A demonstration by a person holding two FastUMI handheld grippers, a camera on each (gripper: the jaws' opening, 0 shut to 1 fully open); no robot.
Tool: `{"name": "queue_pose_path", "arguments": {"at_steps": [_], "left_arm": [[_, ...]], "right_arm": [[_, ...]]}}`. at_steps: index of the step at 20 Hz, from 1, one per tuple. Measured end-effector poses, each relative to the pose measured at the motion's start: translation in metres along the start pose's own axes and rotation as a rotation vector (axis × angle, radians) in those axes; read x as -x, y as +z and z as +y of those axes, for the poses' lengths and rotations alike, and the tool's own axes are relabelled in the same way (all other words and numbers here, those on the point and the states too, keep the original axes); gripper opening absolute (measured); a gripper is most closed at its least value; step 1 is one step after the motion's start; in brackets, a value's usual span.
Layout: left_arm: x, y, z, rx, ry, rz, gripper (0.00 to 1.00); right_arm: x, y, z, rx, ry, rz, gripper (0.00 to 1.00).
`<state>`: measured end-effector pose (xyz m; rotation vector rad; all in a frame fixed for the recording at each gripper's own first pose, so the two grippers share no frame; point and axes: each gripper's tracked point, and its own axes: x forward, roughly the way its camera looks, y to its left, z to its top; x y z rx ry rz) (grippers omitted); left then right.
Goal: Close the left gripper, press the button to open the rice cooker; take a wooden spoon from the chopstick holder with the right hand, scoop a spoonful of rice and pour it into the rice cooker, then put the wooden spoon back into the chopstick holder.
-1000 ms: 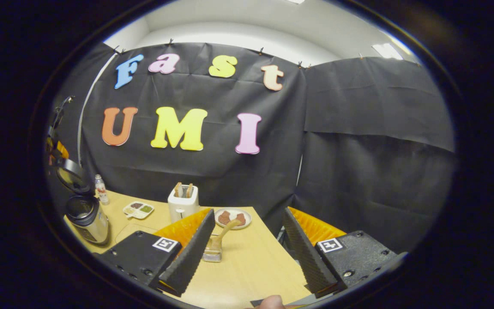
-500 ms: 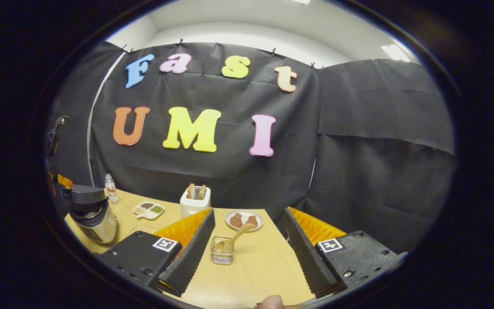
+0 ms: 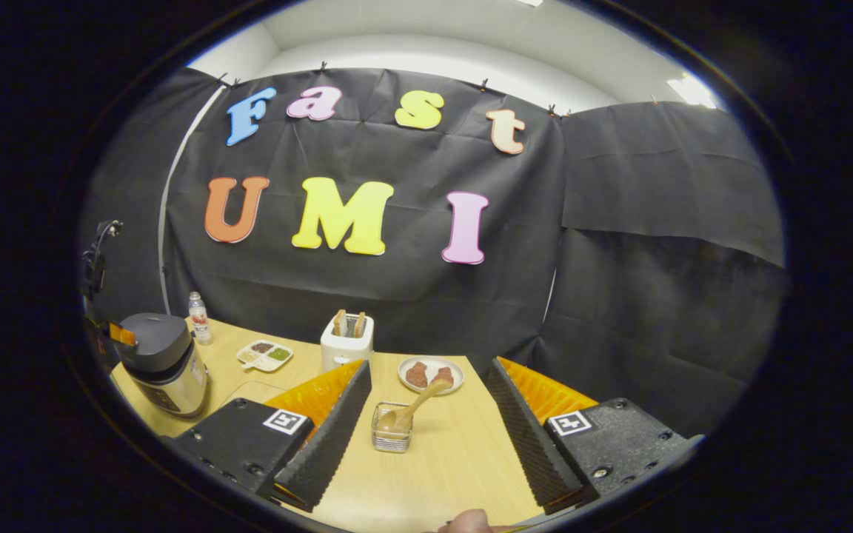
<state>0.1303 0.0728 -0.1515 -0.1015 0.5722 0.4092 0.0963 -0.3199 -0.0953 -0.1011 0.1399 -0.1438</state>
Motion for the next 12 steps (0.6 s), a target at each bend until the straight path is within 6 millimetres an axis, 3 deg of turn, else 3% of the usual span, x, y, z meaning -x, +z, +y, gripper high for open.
{"name": "queue_pose_path", "arguments": {"at_steps": [9,12], "left_arm": [[-0.004,-0.025,0.001,0.015,0.05,-0.022,1.0],[-0.008,-0.022,0.001,0.039,0.068,-0.045,0.99]], "right_arm": [[-0.021,0.007,-0.017,-0.017,0.036,-0.021,1.0],[-0.036,0.005,-0.018,-0.038,0.066,-0.021,1.0]]}}
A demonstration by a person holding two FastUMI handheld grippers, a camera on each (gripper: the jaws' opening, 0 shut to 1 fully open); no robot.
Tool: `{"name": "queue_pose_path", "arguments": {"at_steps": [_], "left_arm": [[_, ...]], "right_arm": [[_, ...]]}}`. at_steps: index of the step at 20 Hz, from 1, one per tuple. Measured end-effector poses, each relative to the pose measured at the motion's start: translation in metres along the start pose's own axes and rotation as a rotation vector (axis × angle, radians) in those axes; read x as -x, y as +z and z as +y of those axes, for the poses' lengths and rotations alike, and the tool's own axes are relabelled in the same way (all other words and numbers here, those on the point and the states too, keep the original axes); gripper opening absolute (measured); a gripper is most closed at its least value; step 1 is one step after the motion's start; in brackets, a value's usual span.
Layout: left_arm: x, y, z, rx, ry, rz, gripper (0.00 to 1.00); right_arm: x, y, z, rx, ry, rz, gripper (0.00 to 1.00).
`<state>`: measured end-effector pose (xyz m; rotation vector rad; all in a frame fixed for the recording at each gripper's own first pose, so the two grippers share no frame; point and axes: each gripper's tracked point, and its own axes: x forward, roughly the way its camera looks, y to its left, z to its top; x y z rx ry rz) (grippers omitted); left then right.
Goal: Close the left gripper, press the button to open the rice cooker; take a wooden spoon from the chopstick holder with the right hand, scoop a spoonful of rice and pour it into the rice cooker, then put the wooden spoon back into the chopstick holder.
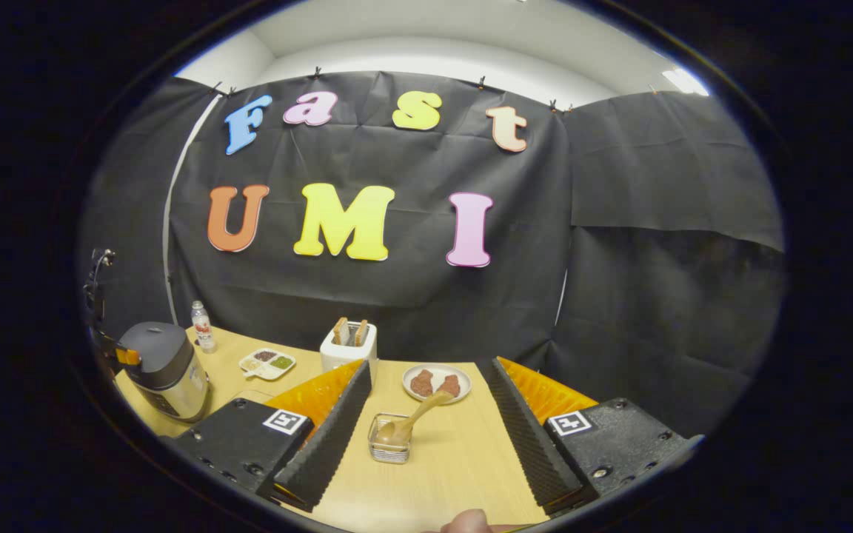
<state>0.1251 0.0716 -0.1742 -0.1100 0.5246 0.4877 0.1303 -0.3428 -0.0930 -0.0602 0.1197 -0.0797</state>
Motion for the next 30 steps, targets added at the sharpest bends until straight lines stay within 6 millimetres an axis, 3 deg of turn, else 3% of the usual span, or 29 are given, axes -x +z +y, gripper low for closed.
{"name": "queue_pose_path", "arguments": {"at_steps": [9,13,16,20,24,26,30], "left_arm": [[0.002,0.016,0.001,0.057,0.116,-0.03,0.95],[0.032,0.05,-0.019,0.008,0.12,-0.153,0.95],[0.066,0.078,-0.04,-0.036,0.101,-0.25,0.95],[0.122,0.108,-0.071,-0.017,0.012,-0.388,0.98],[0.182,0.118,-0.088,0.027,-0.097,-0.489,0.98],[0.217,0.119,-0.091,0.013,-0.125,-0.54,0.97],[0.287,0.1,-0.097,-0.029,-0.223,-0.617,0.95]], "right_arm": [[-0.057,-0.016,0.002,-0.057,0.118,0.004,1.0],[-0.075,-0.023,0.013,-0.094,0.178,0.019,1.0],[-0.071,-0.013,0.023,-0.095,0.207,-0.01,1.0],[-0.041,0.008,0.031,-0.091,0.219,-0.064,1.0],[0.015,0.032,0.034,-0.078,0.205,-0.119,1.0],[0.049,0.045,0.037,-0.084,0.201,-0.144,1.0],[0.118,0.055,0.047,-0.084,0.19,-0.181,1.0]]}}
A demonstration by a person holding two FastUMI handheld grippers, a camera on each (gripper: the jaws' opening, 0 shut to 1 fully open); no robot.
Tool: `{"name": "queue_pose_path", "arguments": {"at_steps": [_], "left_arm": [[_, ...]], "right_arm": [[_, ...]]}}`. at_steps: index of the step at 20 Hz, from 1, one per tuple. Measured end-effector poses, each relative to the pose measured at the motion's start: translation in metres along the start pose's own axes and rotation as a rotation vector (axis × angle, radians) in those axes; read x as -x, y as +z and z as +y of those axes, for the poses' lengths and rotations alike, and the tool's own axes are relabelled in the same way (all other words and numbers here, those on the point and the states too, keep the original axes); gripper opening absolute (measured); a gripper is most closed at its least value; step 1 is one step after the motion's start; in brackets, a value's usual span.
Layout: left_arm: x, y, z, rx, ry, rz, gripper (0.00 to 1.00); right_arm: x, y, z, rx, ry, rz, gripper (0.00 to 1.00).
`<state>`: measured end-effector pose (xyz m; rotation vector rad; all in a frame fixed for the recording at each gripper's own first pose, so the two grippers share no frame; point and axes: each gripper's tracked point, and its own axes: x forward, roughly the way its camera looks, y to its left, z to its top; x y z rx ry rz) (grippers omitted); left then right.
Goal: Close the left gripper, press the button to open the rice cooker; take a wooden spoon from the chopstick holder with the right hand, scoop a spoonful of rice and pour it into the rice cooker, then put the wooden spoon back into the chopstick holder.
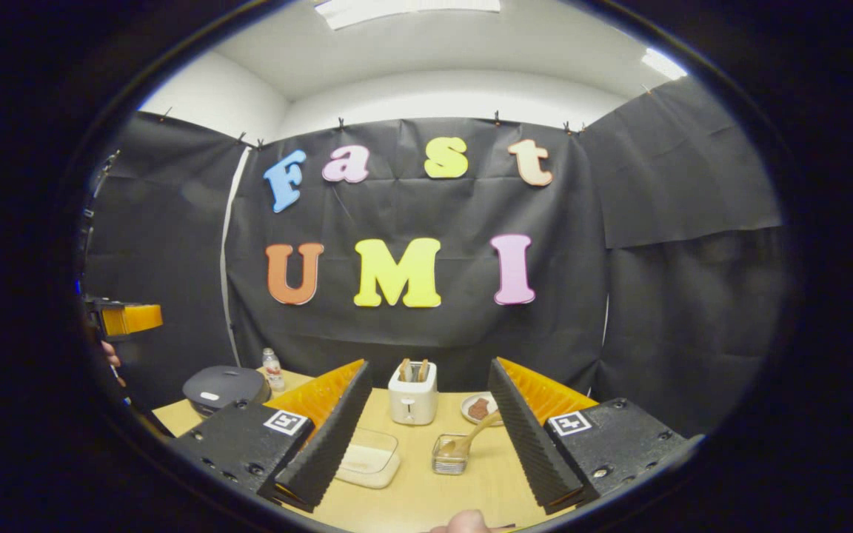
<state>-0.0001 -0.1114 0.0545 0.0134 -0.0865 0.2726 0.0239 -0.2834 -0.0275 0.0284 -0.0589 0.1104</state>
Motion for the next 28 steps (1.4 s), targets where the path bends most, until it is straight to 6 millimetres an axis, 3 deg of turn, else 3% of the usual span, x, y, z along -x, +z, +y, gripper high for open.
{"name": "queue_pose_path", "arguments": {"at_steps": [2,3,5,10,15,18,28], "left_arm": [[0.028,-0.001,-0.007,-0.026,-0.03,-0.015,0.84],[0.04,-0.002,-0.009,-0.038,-0.043,-0.019,0.94],[0.063,-0.004,-0.019,-0.056,-0.073,-0.034,0.94],[0.101,-0.012,-0.035,-0.049,-0.088,-0.042,0.94],[0.11,-0.019,-0.036,-0.037,-0.085,-0.041,0.94],[0.113,-0.022,-0.032,-0.049,-0.077,-0.036,0.94],[0.113,-0.021,-0.026,-0.057,-0.072,-0.042,0.95]], "right_arm": [[0.028,0.003,0.014,0.002,0.001,-0.004,1.0],[0.038,0.002,0.02,0.0,0.002,-0.003,1.0],[0.06,0.002,0.033,-0.015,0.007,0.002,1.0],[0.095,-0.008,0.056,-0.017,0.022,0.022,1.0],[0.117,-0.014,0.072,-0.066,0.016,0.038,1.0],[0.121,-0.023,0.07,-0.036,0.01,0.063,1.0],[0.123,-0.024,0.072,-0.024,-0.02,0.077,1.0]]}}
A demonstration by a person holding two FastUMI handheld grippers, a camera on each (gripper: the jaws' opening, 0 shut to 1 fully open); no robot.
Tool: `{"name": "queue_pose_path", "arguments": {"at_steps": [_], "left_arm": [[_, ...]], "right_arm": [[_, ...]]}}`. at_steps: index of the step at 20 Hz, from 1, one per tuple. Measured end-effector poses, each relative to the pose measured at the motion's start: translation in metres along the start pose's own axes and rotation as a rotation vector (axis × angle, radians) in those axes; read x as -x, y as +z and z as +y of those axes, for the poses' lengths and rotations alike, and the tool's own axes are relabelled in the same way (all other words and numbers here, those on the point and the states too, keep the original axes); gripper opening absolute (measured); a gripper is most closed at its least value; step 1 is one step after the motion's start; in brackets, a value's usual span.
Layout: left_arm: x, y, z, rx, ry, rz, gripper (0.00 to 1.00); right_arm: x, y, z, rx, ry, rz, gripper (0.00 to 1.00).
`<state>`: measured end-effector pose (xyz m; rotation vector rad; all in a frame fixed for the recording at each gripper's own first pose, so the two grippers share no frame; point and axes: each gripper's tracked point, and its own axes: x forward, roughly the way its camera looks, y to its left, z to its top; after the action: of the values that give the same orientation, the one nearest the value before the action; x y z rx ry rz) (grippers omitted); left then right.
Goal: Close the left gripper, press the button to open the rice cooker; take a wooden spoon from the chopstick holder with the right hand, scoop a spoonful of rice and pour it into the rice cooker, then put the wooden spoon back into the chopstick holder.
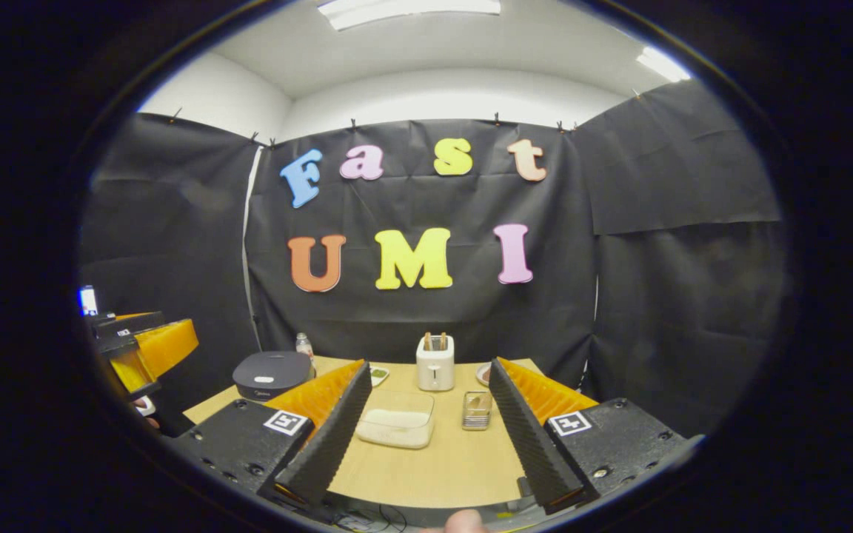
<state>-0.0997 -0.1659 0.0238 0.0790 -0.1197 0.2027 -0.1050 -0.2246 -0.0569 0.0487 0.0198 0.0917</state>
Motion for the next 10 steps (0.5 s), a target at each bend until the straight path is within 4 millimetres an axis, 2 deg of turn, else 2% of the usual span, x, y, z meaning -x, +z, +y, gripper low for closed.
{"name": "queue_pose_path", "arguments": {"at_steps": [4,10], "left_arm": [[0.0011,-0.0033,0.0021,-0.009,0.01,0.006,0.94],[0.0006,-0.0052,0.0018,-0.017,0.014,0.011,0.94]], "right_arm": [[-0.0018,-0.0011,0.005,0.008,0.01,0.007,1.0],[-0.0025,-0.0038,0.0023,0.017,0.002,0.013,1.0]]}}
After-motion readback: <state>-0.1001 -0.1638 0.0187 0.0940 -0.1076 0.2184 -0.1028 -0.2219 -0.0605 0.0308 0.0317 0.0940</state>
